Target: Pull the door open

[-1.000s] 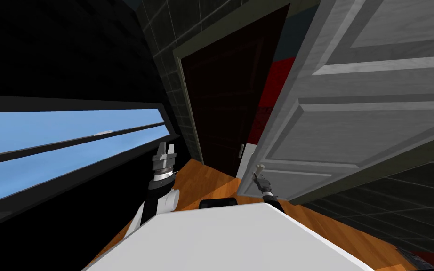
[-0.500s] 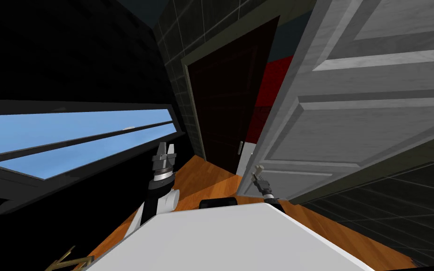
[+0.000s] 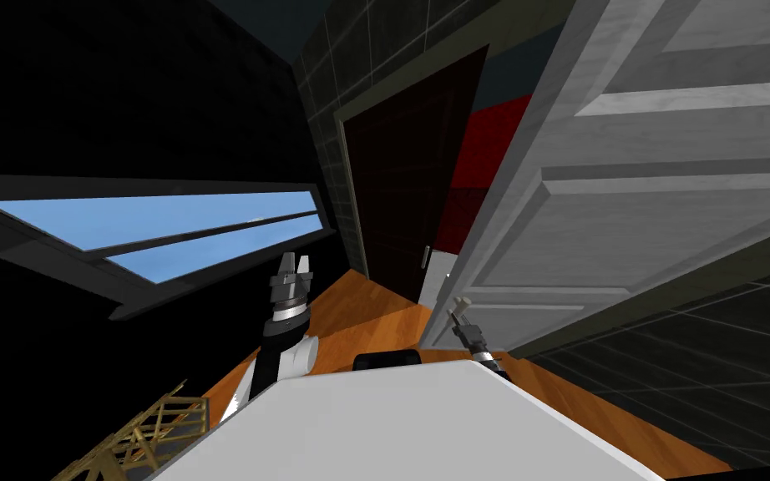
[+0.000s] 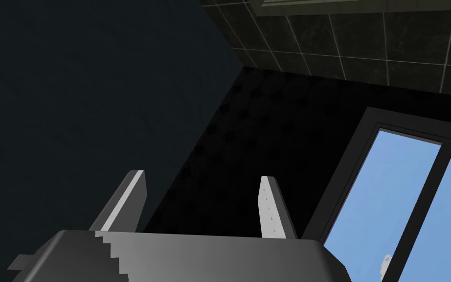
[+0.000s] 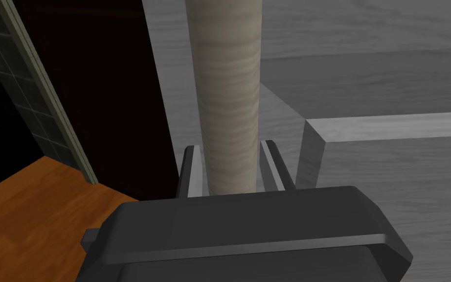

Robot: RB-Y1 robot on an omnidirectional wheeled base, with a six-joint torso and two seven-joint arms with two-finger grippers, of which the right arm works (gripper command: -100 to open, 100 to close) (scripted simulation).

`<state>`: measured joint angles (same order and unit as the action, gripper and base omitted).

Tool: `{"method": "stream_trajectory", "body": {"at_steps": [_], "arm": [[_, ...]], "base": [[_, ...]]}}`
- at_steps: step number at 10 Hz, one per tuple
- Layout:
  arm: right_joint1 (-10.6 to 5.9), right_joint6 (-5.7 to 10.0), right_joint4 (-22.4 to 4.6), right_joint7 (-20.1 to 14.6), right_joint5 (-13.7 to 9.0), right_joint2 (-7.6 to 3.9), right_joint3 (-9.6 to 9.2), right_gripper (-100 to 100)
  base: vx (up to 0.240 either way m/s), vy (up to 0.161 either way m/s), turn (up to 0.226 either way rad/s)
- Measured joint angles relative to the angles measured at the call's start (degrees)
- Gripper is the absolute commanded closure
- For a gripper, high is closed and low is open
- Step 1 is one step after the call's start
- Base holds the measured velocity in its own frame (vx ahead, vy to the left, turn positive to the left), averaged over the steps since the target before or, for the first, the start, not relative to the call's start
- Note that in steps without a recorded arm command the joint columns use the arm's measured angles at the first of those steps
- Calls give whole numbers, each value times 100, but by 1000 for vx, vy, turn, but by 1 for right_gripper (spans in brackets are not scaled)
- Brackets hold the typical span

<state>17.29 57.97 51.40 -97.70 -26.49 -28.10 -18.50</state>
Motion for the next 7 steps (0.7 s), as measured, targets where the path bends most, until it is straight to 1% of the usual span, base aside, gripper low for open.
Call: {"method": "stream_trajectory", "body": {"at_steps": [2, 3, 4, 5, 7], "arm": [[57, 194, -76, -132, 71, -98, -123, 100], [109, 282, -82, -195, 98, -166, -170, 100], [131, 290, -94, -208, 106, -167, -188, 100], [142, 323, -128, -233, 116, -196, -204, 100], [125, 466, -225, -317, 150, -251, -252, 100]], "base": [[-193, -25, 102], [-85, -8, 12], [-153, -34, 144], [-203, -42, 172], [-215, -57, 130]]}}
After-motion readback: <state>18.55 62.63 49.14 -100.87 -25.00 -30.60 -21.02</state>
